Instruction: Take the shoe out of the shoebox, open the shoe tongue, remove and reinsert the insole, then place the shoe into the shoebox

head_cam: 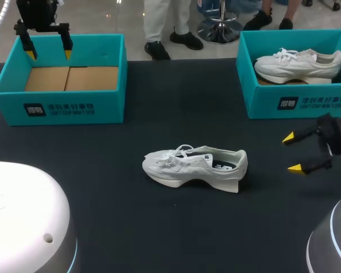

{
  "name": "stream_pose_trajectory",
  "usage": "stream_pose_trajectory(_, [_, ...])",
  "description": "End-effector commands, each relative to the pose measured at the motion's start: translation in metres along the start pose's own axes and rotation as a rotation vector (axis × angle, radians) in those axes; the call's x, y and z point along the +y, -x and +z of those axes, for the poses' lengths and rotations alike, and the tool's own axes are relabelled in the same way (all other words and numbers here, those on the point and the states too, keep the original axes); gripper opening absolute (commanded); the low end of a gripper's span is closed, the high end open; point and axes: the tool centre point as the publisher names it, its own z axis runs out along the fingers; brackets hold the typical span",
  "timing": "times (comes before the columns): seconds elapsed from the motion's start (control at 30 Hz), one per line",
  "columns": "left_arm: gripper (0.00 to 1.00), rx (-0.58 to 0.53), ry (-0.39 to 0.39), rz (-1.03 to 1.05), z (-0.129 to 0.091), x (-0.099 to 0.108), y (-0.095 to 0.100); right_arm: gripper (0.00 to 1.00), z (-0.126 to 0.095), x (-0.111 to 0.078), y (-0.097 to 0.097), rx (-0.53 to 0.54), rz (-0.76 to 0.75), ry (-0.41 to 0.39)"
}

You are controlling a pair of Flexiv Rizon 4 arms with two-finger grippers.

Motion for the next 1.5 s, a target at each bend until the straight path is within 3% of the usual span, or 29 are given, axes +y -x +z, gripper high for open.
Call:
stream_pose_trajectory(0.03, [1.0, 0.0, 0.0, 0.0, 0.0, 0.0, 0.0, 1.0, 0.01, 0.005, -0.015, -0.09, 0.024, 0.016])
stream_pose_trajectory(0.17, [1.0, 0.0, 0.0, 0.0, 0.0, 0.0, 0.0, 1.0, 0.021, 0.014, -0.023, -0.141, 0.073, 0.019])
stream_pose_trajectory(0.37, [1.0, 0.0, 0.0, 0.0, 0.0, 0.0, 0.0, 1.0, 0.045, 0.022, -0.023, -0.144, 0.095, 0.024])
stream_pose_trajectory(0.93, [1.0, 0.0, 0.0, 0.0, 0.0, 0.0, 0.0, 1.0, 0.089, 0.039, -0.029, -0.126, 0.098, 0.051])
stream_pose_trajectory(1.5, [1.0, 0.0, 0.0, 0.0, 0.0, 0.0, 0.0, 1.0, 0.123, 0.056, -0.02, -0.103, 0.076, 0.089])
